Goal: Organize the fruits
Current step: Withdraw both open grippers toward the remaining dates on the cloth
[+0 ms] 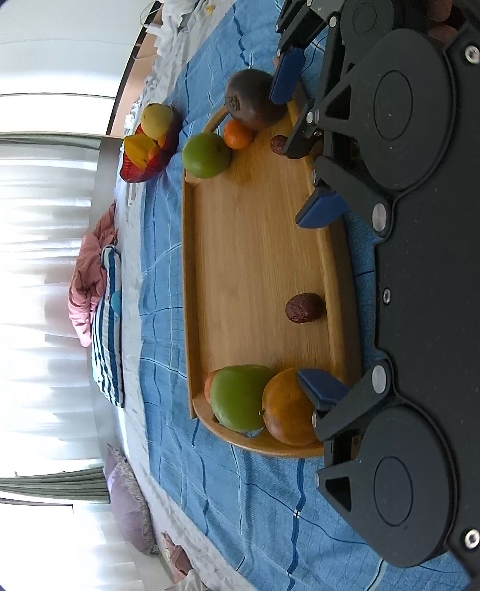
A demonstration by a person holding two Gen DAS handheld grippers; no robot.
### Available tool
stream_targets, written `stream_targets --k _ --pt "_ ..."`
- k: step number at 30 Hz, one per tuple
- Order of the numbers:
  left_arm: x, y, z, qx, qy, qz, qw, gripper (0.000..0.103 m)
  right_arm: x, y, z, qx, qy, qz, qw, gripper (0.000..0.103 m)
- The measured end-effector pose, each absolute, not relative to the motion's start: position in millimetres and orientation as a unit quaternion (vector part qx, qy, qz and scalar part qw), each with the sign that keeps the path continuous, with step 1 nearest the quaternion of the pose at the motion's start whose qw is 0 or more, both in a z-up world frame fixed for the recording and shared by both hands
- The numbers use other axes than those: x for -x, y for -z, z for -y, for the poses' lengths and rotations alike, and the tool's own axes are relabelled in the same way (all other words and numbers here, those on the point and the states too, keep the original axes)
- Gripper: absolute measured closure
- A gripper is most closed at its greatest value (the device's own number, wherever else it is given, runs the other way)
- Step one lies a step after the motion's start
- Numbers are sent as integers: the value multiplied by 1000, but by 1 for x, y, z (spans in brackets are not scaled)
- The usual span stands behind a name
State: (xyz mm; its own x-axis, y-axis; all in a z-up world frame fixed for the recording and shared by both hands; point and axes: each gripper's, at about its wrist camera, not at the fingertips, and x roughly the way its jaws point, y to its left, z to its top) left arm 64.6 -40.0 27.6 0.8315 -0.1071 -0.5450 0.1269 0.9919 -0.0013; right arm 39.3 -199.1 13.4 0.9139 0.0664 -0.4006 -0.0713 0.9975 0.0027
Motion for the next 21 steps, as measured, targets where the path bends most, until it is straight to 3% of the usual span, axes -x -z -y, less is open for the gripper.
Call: stream_targets --k 21 --pt "-47 -18 44 -19 77 -304 949 9 -12 -4 197 39 -56 -207 976 25"
